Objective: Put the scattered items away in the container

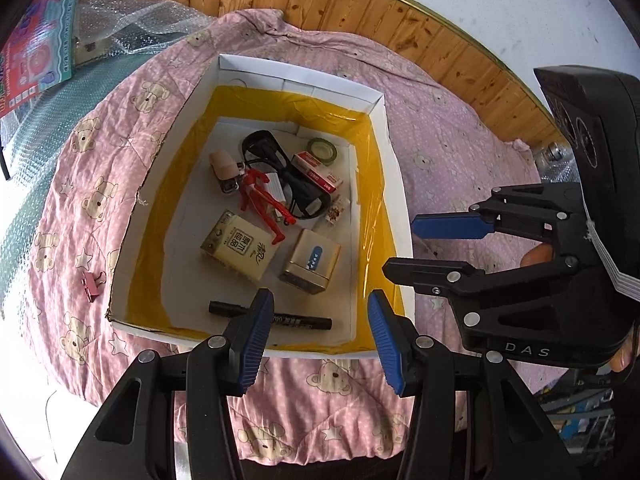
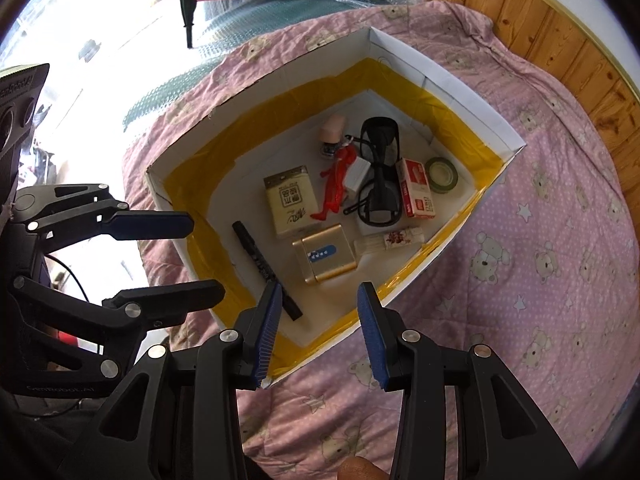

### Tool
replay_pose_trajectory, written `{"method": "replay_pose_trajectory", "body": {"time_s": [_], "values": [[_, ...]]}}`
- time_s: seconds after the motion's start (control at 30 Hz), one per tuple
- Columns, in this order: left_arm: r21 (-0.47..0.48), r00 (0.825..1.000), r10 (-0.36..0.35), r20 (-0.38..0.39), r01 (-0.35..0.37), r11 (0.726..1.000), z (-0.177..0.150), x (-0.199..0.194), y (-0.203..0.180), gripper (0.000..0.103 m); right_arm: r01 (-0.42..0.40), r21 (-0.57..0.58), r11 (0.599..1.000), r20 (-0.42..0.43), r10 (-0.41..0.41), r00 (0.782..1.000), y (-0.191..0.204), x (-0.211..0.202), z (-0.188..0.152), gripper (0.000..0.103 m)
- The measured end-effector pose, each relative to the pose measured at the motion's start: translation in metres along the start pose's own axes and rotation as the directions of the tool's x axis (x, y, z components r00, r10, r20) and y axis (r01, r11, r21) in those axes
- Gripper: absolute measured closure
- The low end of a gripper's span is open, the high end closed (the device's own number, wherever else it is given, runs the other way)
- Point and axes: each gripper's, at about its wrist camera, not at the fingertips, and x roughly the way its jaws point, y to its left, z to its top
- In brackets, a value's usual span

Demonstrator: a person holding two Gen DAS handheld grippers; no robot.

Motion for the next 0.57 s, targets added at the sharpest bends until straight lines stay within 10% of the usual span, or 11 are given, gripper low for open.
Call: {"method": "replay_pose_trajectory", "body": {"time_s": [0.57], "values": [[0.067,0.997,0.018,-0.076,-0.013,0.998,0.011,-0.001,-0.020,0.053,0.032,-0.003,0.999,-0.050,-0.032,0.998,-0.009,0.003,0.002,0.061]]}}
